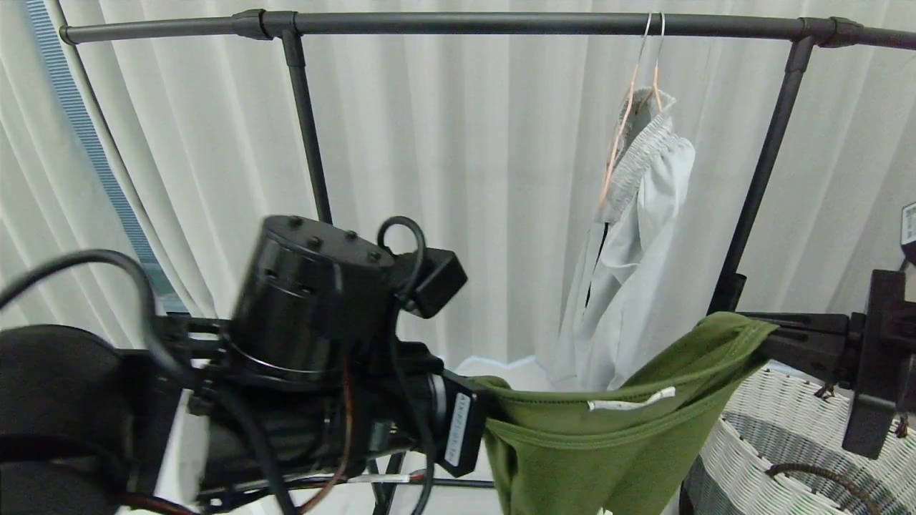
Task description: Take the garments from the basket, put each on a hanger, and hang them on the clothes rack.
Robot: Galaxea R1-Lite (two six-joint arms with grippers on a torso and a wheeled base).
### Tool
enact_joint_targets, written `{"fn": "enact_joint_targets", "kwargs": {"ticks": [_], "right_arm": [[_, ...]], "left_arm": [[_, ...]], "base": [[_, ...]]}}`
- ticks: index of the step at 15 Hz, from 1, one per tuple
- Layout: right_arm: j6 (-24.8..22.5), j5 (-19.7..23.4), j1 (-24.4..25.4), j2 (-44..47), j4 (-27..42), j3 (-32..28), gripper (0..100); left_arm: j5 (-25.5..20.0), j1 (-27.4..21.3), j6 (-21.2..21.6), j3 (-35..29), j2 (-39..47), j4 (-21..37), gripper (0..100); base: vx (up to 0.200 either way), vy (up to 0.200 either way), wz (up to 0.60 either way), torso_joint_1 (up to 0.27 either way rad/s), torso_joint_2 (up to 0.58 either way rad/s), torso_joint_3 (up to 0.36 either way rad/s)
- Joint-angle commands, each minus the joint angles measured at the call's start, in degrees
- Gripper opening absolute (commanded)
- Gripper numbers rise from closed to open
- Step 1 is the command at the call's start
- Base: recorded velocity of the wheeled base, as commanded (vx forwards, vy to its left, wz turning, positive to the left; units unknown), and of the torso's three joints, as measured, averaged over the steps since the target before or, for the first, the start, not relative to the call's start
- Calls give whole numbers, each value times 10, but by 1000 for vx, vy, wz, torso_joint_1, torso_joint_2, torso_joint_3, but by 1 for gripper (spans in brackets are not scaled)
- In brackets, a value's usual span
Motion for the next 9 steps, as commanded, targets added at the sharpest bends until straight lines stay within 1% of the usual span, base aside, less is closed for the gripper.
{"fn": "enact_joint_targets", "kwargs": {"ticks": [1, 2, 3, 4, 5, 6, 7, 8, 9], "right_arm": [[-5, 0, 1, -4, 1, -1, 0], [-7, -1, 15, -13, 5, 0, 0], [-7, -1, 29, -20, 14, -2, 0], [-7, -1, 44, -25, 21, -4, 0], [-7, -1, 56, -26, 22, -11, 0], [-7, -1, 61, -22, 24, -25, 0], [-6, -1, 62, -14, 30, -49, 0], [-7, -1, 62, -7, 39, -71, 0], [-6, -1, 62, 5, 52, -107, 0]], "left_arm": [[2, 13, 11, -30, -110, 92, 0], [7, 11, 23, -51, -144, 162, 0], [22, 8, 30, -68, -162, 188, 0], [49, 7, 39, -80, -171, 193, 0], [85, 5, 58, -86, -173, 193, 0], [119, 5, 88, -92, -173, 192, 0], [138, 5, 110, -102, -173, 192, 0], [140, 5, 117, -116, -171, 191, 0], [140, 5, 118, -145, -166, 191, 0]], "base": [[0, 0, 0, 0, 0, 0], [0, 0, 0, 0, 0, 0], [0, 0, 0, 0, 0, 0], [0, 0, 0, 0, 0, 0], [0, 0, 0, 0, 0, 0], [0, 0, 0, 0, 0, 0], [0, 0, 0, 0, 0, 0], [0, 0, 0, 0, 0, 0], [0, 0, 0, 0, 0, 0]]}}
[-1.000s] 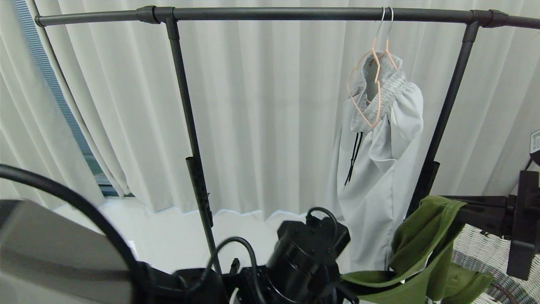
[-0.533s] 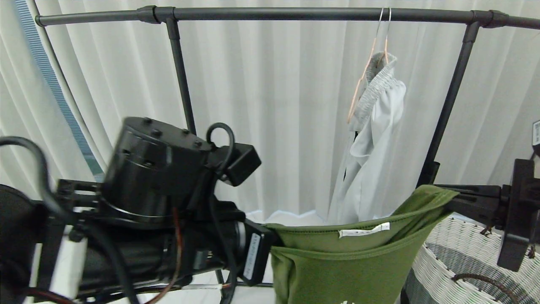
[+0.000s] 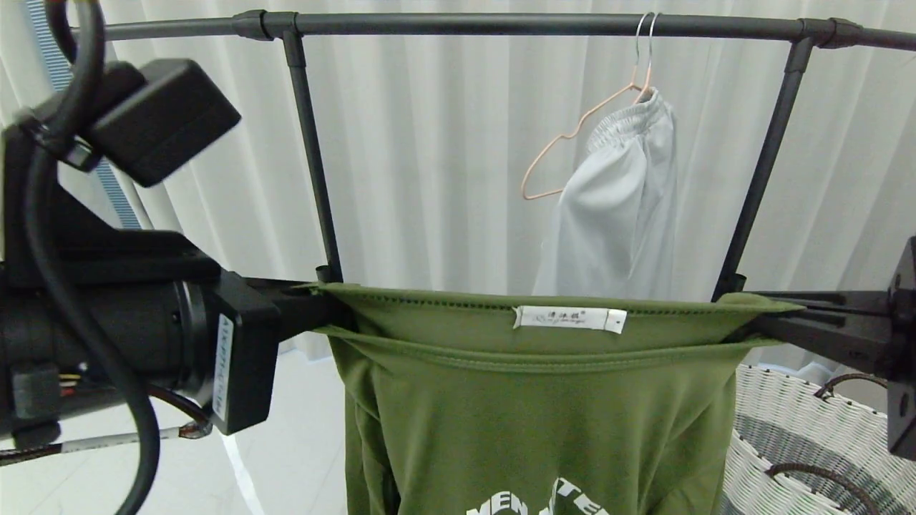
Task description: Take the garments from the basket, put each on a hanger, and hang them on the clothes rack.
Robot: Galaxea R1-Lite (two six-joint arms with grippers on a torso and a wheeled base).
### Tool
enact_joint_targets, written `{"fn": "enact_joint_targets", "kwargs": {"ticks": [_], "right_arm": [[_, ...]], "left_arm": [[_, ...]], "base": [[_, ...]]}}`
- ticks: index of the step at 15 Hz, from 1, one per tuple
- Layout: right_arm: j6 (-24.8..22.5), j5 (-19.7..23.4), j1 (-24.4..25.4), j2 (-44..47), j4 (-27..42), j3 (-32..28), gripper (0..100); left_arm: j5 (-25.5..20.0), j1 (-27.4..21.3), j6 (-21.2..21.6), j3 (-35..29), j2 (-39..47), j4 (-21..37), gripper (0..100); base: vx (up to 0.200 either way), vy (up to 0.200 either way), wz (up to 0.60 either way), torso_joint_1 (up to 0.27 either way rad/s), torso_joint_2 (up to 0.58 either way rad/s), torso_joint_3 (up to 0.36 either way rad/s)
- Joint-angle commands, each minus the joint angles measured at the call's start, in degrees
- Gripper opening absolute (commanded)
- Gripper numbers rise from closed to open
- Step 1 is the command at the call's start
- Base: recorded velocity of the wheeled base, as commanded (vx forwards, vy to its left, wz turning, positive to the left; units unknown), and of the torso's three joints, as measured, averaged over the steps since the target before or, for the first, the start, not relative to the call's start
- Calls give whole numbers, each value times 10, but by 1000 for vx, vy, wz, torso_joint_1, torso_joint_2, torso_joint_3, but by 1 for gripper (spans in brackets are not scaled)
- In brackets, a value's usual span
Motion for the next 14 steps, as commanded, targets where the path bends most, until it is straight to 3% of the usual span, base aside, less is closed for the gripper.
{"fn": "enact_joint_targets", "kwargs": {"ticks": [1, 5, 10, 14], "right_arm": [[0, 0, 2, 29, 17, -71, 0], [-1, -2, -4, 60, 53, -180, 0], [-1, -2, -35, 67, 88, -243, 0], [0, 1, -56, 38, 205, -279, 0]], "left_arm": [[0, 1, 1, -64, 10, -1, 0], [1, 18, 1, -150, 46, -1, 0], [0, 16, 2, -139, 44, -1, 0], [0, 16, 9, -138, 58, -34, 0]], "base": [[0, 0, 0, 0, 0, 0], [0, 0, 0, 0, 0, 0], [0, 0, 0, 0, 0, 0], [0, 0, 0, 0, 0, 0]]}}
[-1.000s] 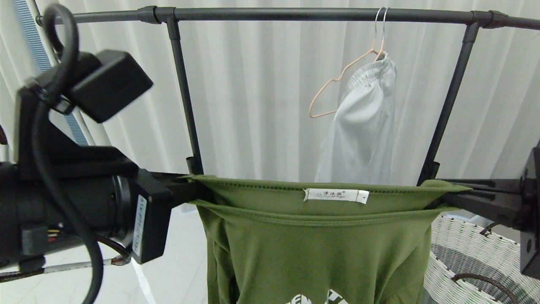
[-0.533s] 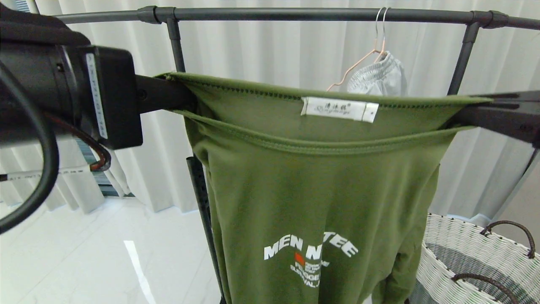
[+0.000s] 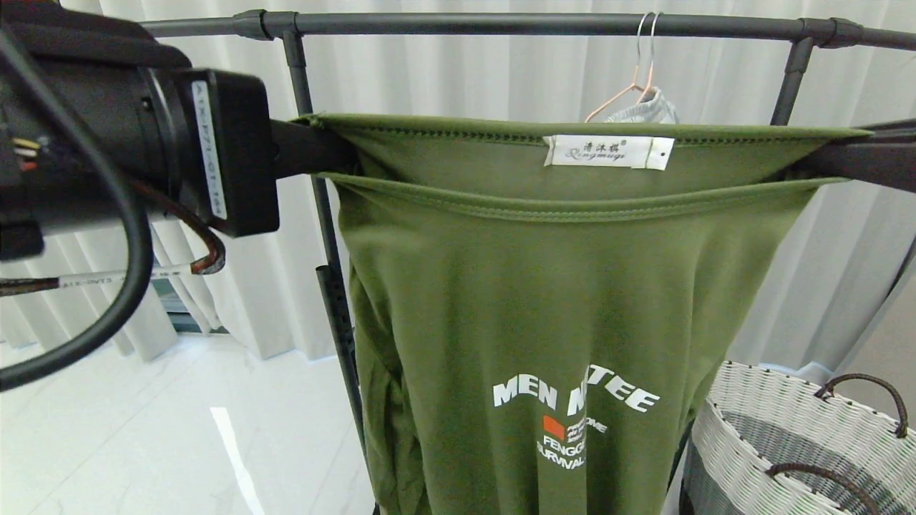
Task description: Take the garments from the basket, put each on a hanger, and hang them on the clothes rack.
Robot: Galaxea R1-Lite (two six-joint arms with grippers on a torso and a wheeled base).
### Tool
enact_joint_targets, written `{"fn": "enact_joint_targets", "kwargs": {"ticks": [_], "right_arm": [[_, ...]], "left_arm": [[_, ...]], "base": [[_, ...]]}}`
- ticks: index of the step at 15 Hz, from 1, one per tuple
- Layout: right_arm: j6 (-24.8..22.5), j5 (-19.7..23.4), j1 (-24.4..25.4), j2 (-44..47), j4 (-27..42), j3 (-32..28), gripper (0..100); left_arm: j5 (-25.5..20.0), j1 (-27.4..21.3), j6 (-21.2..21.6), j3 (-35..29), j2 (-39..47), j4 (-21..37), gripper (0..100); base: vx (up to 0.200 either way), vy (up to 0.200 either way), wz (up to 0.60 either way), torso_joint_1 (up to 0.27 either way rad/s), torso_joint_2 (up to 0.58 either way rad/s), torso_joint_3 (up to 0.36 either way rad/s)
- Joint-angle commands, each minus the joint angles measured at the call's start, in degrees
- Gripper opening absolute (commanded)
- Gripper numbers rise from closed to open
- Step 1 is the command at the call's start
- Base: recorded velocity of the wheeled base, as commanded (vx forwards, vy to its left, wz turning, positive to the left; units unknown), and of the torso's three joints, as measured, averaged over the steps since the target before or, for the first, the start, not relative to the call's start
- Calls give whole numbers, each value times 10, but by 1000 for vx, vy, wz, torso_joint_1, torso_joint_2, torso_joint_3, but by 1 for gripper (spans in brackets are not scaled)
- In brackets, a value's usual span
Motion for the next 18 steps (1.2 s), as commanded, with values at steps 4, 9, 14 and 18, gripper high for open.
{"fn": "enact_joint_targets", "kwargs": {"ticks": [4, 9, 14, 18], "right_arm": [[3, 104, 17, -43, 150, -39, 0], [49, 128, 163, -31, 181, -35, 0], [51, 75, 126, -37, 183, -32, 0], [49, 41, 41, -14, 115, -33, 0]], "left_arm": [[1, -9, 1, -2, 74, -149, 0], [2, -9, -1, -3, 115, -189, 0], [-1, -9, -1, -2, 87, -143, 0], [-83, -9, -47, -22, -6, 92, 0]], "base": [[0, 0, 0, 0, 0, 0], [0, 0, 0, 0, 0, 0], [0, 0, 0, 0, 0, 0], [0, 0, 0, 0, 0, 0]]}}
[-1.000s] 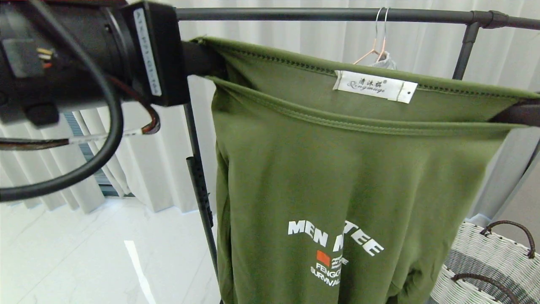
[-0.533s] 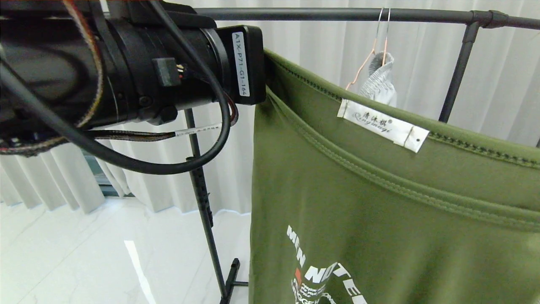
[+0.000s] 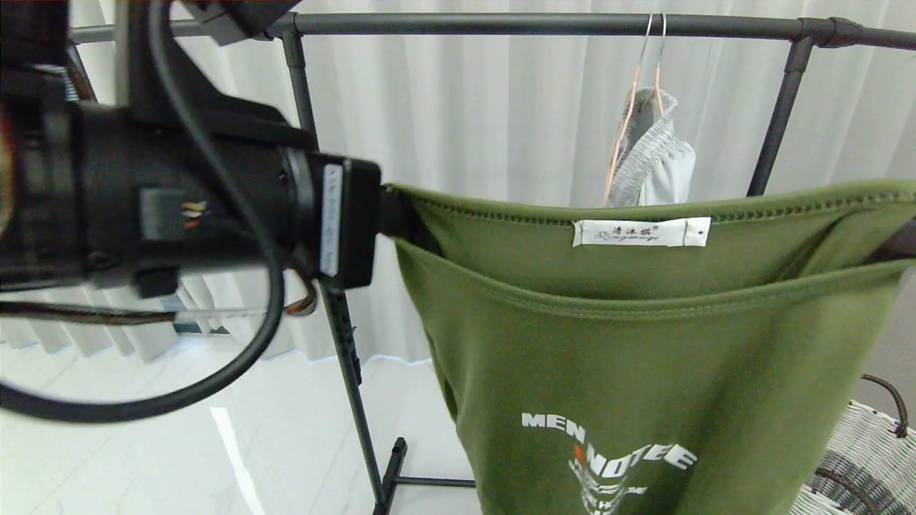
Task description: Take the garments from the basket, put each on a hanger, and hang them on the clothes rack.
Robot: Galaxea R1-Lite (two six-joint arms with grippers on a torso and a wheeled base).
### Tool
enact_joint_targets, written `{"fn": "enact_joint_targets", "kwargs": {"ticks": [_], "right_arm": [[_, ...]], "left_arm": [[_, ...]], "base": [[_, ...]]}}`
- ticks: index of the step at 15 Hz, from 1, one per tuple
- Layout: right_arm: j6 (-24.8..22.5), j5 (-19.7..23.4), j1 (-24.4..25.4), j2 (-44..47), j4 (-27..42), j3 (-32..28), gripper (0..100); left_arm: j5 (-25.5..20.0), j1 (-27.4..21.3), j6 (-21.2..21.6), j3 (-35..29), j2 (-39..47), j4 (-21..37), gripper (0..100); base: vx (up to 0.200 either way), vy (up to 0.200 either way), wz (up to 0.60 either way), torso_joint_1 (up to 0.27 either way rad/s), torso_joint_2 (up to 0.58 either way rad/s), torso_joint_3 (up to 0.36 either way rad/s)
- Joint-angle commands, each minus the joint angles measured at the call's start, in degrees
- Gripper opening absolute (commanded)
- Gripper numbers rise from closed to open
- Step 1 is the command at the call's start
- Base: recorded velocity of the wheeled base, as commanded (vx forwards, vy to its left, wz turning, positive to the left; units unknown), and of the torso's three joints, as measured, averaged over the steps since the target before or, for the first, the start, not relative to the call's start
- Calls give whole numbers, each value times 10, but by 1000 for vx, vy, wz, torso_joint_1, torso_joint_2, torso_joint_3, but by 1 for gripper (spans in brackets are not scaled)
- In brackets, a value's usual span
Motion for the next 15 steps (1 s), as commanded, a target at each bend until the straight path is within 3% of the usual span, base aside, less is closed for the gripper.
{"fn": "enact_joint_targets", "kwargs": {"ticks": [1, 3, 4, 7, 10, 11, 13, 15], "right_arm": [[0, 1, -26, 22, -32, -1, 0], [1, 3, -25, 40, -75, -1, 0], [1, 6, -25, 49, -89, -2, 0], [0, 6, -24, 72, -122, -6, 0], [0, 1, -27, 70, -120, -6, 0], [0, 0, -34, 68, -117, -8, 0], [0, -1, -56, 68, -63, -52, 0], [0, -1, -62, 71, 14, -103, 0]], "left_arm": [[-68, 0, -30, -20, -71, 82, 0], [-139, 0, -71, -28, -95, 115, 0], [-149, -1, -85, -27, -99, 115, 0], [-152, -40, -94, -20, -108, 115, 0], [-148, -42, -90, -13, -108, 114, 0], [-146, -36, -71, -11, -104, 114, 0], [-106, 4, 16, -34, -74, 112, 0], [-44, 4, 35, -70, -39, 112, 0]], "base": [[0, 0, 0, 0, 0, 0], [0, 0, 0, 0, 0, 0], [0, 0, 0, 0, 0, 0], [0, 0, 0, 0, 0, 0], [0, 0, 0, 0, 0, 0], [0, 0, 0, 0, 0, 0], [0, 0, 0, 0, 0, 0], [0, 0, 0, 0, 0, 0]]}}
